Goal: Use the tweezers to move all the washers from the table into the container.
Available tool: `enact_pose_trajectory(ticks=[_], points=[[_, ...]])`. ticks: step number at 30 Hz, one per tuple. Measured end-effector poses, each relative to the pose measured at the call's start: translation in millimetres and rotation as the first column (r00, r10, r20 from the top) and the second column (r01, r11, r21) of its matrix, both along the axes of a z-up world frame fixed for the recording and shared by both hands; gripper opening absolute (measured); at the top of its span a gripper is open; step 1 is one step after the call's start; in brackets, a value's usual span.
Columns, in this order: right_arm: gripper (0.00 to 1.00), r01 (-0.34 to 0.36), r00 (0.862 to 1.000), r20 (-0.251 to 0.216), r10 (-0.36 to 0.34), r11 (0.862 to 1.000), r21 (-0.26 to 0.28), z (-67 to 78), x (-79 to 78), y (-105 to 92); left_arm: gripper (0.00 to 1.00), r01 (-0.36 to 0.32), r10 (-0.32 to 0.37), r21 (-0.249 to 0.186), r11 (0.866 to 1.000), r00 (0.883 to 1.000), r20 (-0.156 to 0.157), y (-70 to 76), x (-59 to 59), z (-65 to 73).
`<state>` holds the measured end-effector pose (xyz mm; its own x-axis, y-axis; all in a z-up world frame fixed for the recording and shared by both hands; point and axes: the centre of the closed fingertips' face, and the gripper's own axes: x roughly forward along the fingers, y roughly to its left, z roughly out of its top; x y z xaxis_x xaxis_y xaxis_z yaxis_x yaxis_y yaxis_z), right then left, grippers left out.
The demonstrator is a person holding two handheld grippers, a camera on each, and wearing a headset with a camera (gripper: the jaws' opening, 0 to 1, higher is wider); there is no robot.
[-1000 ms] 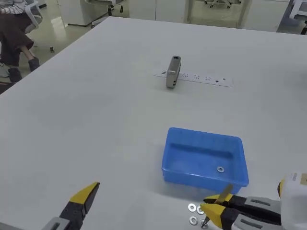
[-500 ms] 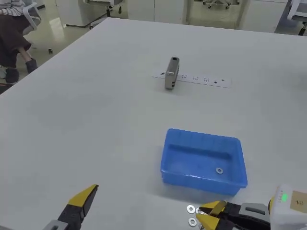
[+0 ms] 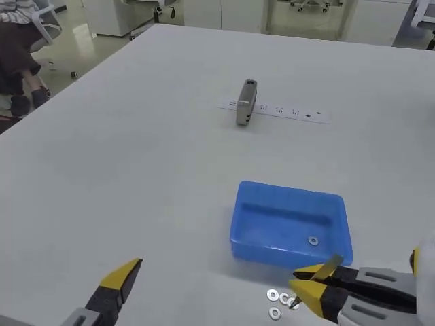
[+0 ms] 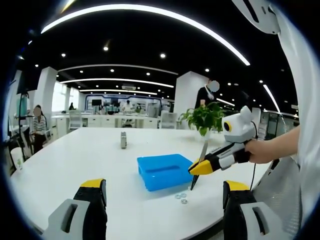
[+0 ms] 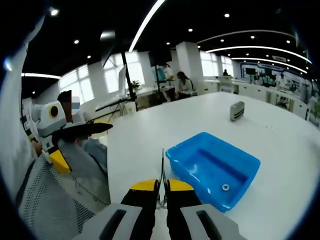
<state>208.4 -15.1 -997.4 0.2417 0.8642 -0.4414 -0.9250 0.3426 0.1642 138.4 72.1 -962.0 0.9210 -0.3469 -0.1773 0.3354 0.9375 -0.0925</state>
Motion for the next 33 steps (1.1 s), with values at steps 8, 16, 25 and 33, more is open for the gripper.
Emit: enact_pose_trajectory(ticks=[8, 16, 25, 33], points=[[0.02, 0.027, 1.000, 0.003, -0.028, 0.998, 0.050, 21.2, 12.6, -2.5, 0.99, 0.000, 0.000, 0.000, 1.000, 1.000, 0.000, -2.3, 1.0, 2.4], [0.02, 0.055, 0.998, 0.001, -0.055, 0.996, 0.071, 32.7, 20.1, -2.9, 0.99, 0.000, 0.000, 0.000, 1.000, 1.000, 0.001, -3.0, 1.2, 3.2], [0.02, 0.077, 0.997, 0.009, -0.078, 0.993, 0.089, 39.6, 33.1, -1.9, 0.99, 0.000, 0.000, -0.001, 1.000, 1.000, 0.003, -3.3, 1.1, 3.6], [0.02, 0.092, 0.996, 0.006, -0.093, 0.991, 0.099, 40.0, 47.6, -1.1, 0.99, 0.000, 0.000, -0.001, 1.000, 1.000, 0.004, -3.4, 0.7, 3.1]])
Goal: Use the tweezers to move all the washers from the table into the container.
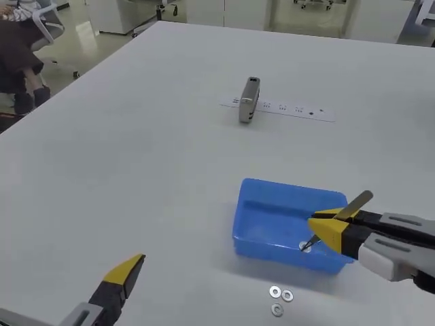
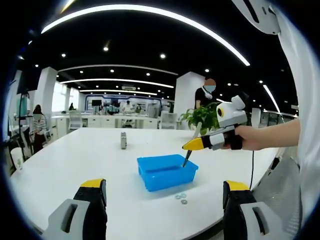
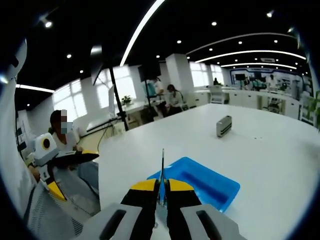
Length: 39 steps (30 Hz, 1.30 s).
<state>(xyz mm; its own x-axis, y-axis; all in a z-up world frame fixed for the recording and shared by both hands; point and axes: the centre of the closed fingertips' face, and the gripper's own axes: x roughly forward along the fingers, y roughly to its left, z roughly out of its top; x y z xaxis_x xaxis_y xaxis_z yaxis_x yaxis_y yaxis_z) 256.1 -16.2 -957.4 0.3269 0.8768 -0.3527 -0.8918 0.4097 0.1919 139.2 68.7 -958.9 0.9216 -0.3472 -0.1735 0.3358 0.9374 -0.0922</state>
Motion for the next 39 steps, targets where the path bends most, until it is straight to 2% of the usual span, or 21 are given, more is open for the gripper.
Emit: enact_pose_trajectory(ticks=[9, 13, 22, 39], points=[[0.02, 0.029, 0.999, -0.020, -0.029, 1.000, 0.006, -6.4, 19.1, 0.6, 0.99, 0.000, 0.000, -0.001, 1.000, 1.000, -0.001, 1.1, -0.4, -1.2], [0.02, 0.056, 0.997, -0.045, -0.055, 0.998, 0.023, -9.7, 31.4, 1.1, 0.99, 0.000, 0.000, -0.001, 1.000, 1.000, -0.001, 3.2, -1.2, -2.9], [0.02, 0.095, 0.991, -0.091, -0.094, 0.996, 0.000, -27.3, 50.5, 1.2, 0.99, 0.000, 0.000, -0.001, 1.000, 1.000, -0.001, 1.8, -0.8, -2.0], [0.02, 0.109, 0.983, -0.138, -0.119, 0.991, -0.078, -60.3, 66.7, 0.9, 0.99, 0.000, 0.000, -0.001, 1.000, 1.000, -0.004, 0.7, 0.0, -1.0]])
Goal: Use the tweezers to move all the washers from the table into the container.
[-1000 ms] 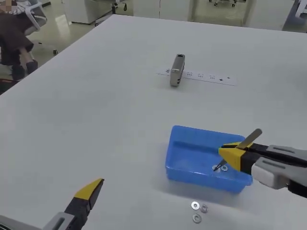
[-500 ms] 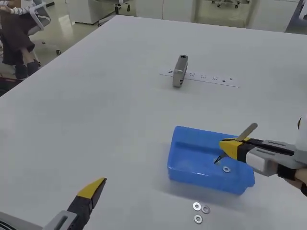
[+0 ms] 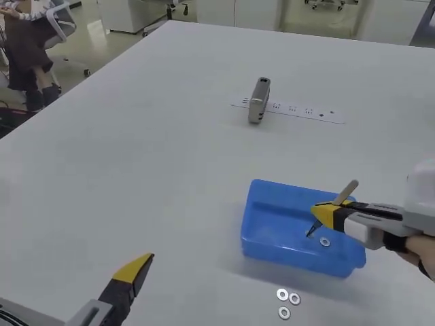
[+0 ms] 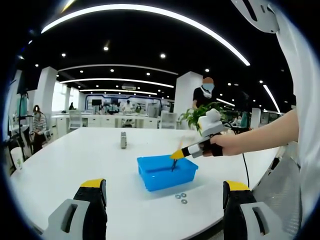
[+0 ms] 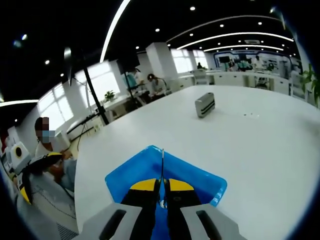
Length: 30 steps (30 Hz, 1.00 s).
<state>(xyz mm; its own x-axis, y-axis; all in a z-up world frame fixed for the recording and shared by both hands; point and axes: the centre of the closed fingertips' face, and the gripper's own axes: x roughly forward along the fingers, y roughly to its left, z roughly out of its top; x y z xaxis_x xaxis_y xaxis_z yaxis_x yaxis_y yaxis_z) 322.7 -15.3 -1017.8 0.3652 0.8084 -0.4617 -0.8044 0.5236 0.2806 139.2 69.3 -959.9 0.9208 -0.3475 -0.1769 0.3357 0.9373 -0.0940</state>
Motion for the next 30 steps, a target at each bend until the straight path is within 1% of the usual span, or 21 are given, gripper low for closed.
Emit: enact_pose_trajectory(ticks=[6, 11, 15, 27, 30], points=[[0.02, 0.007, 1.000, -0.013, -0.007, 1.000, -0.013, -6.5, 1.8, -0.1, 0.99, 0.000, 0.000, 0.000, 1.000, 1.000, -0.002, 0.1, -0.2, -0.2], [0.02, 0.004, 1.000, -0.006, -0.004, 0.999, -0.042, -11.1, 2.2, -1.0, 0.99, 0.000, 0.000, 0.000, 1.000, 1.000, -0.002, 0.2, -0.5, -0.3], [0.03, 0.000, 1.000, -0.001, 0.000, 0.999, -0.047, -12.0, 1.5, -0.7, 0.99, 0.000, 0.000, 0.000, 1.000, 1.000, -0.002, 0.3, -0.6, -0.3], [0.03, -0.005, 1.000, 0.024, 0.006, 0.999, -0.052, -8.9, 0.9, -0.4, 0.99, -0.001, 0.001, 0.000, 1.000, 1.000, -0.002, 0.3, 0.0, -0.1], [0.03, 0.001, 1.000, 0.022, 0.000, 0.999, -0.039, -6.0, 0.6, -1.6, 0.99, -0.001, 0.001, 0.001, 1.000, 1.000, -0.002, 0.3, 0.1, -0.1]])
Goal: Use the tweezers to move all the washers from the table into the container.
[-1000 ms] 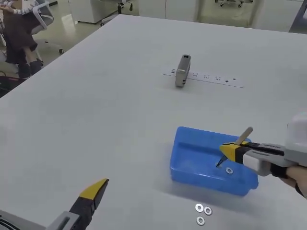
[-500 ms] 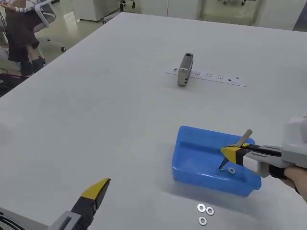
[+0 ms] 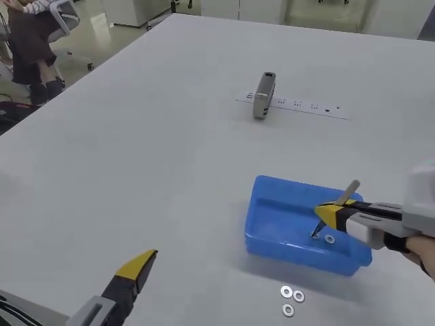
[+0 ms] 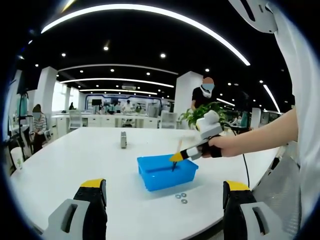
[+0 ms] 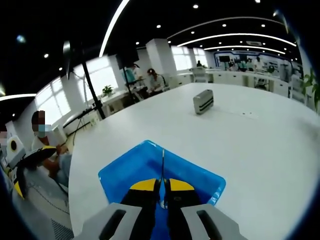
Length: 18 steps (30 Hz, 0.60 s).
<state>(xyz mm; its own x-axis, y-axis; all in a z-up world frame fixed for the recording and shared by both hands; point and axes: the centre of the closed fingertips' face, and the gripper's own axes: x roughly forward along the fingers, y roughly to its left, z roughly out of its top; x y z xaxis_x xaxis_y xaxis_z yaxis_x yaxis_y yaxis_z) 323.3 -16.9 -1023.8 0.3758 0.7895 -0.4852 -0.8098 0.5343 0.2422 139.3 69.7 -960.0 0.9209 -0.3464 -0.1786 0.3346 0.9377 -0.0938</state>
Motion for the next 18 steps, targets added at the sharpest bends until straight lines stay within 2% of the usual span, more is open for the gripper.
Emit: enact_pose_trajectory(ticks=[10, 15, 18], points=[[0.03, 0.018, 1.000, 0.006, -0.018, 0.999, 0.040, 14.1, -3.0, -2.0, 0.99, -0.001, 0.001, 0.001, 1.000, 1.000, 0.002, 0.3, 0.0, -0.3], [0.03, 0.025, 1.000, 0.017, -0.026, 0.997, 0.074, 28.8, -10.2, -2.5, 0.99, 0.000, 0.000, -0.010, 1.000, 1.000, 0.022, -0.9, 0.7, 4.3], [0.03, 0.026, 0.999, 0.022, -0.028, 0.996, 0.090, 35.8, -15.5, -2.3, 0.99, 0.001, 0.000, -0.019, 1.000, 0.999, 0.044, 1.7, -0.6, 4.0]])
